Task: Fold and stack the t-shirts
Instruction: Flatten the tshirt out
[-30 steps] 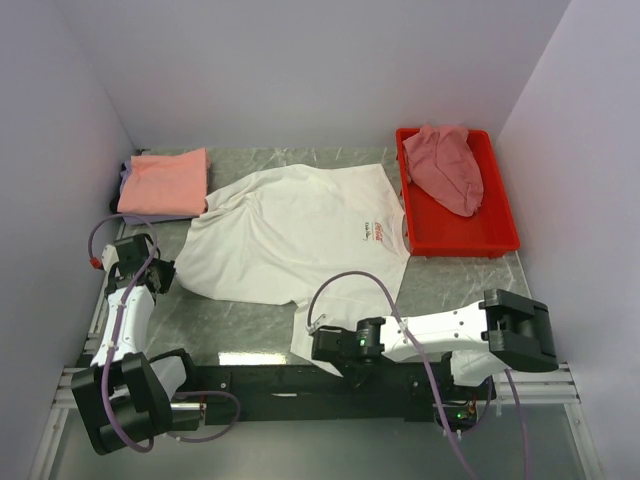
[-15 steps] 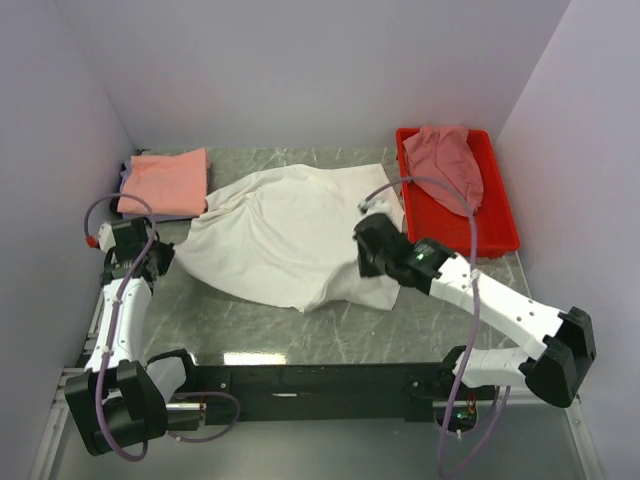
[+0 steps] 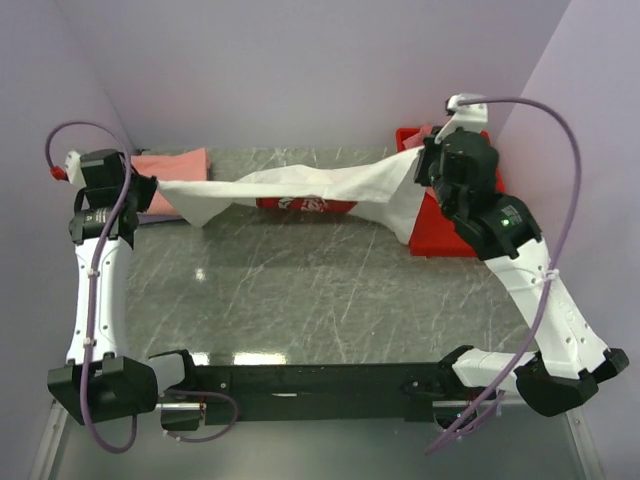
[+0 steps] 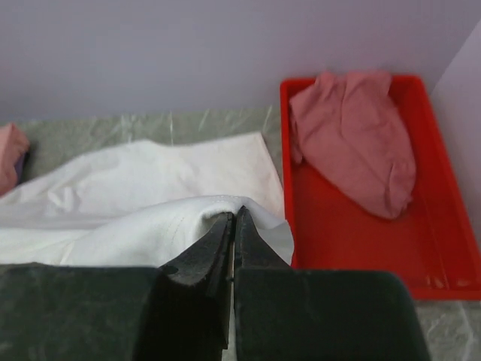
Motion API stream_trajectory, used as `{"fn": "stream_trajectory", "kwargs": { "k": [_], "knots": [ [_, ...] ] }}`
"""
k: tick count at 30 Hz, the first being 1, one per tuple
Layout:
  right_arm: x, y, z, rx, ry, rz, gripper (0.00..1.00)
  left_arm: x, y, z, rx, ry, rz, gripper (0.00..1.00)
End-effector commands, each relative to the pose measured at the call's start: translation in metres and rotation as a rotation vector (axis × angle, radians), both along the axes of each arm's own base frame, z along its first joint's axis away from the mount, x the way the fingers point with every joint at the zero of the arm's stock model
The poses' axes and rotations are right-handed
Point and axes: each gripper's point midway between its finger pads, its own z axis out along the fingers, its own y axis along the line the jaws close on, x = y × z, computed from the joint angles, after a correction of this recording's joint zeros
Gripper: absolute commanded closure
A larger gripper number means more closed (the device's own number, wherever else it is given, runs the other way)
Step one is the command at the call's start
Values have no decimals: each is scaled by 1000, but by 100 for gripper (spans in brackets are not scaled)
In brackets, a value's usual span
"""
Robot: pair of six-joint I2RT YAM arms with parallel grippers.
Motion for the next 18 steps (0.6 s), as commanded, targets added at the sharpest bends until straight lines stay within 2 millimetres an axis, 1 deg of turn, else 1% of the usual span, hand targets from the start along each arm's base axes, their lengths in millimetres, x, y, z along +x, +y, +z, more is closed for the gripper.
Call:
{"fn": "stream_trajectory", "kwargs": {
  "k": [1, 2, 3, 4, 5, 6, 7, 8, 11, 12, 13, 14, 16, 17, 18],
  "knots": [
    [-19, -37, 85, -29, -207, -76, 100, -13, 2, 73, 38, -157, 29, 99],
    [-25, -41, 98, -41, -240, -73, 100, -17, 1, 85, 43, -186, 26, 99],
    [-33, -46, 119, -21, -287, -70, 100, -24, -1, 111, 56, -248, 21, 99],
    [-39, -44, 130, -32, -311, -31, 100, -29, -3, 123, 66, -274, 15, 99],
    [-48, -48, 141, -41, -336, -18, 100, -35, -3, 136, 77, -299, 17, 100],
    [-59, -51, 159, -28, -381, -2, 100, -47, -5, 161, 93, -348, 18, 99],
    [-66, -48, 169, -26, -408, 38, 100, -53, -4, 173, 111, -370, 21, 99],
    [-81, -56, 187, -26, -456, 45, 100, -68, -7, 198, 128, -425, 22, 99],
    [-110, -64, 209, -29, -520, 93, 100, -92, -10, 233, 178, -504, 17, 99],
    [-124, -69, 222, -16, -561, 102, 100, -109, -13, 256, 197, -559, 19, 100],
    [-132, -71, 229, -19, -586, 118, 100, -119, -14, 265, 214, -577, 20, 100],
    [-152, -76, 242, -3, -639, 146, 100, -139, -17, 288, 236, -636, 27, 100],
    [-176, -80, 255, 8, -693, 193, 100, -159, -19, 303, 270, -676, 31, 100],
    [-187, -75, 257, 3, -708, 246, 100, -169, -19, 311, 281, -700, 46, 100],
    [-201, -78, 266, 10, -742, 271, 100, -190, -21, 327, 298, -753, 57, 100]
  ]
}}
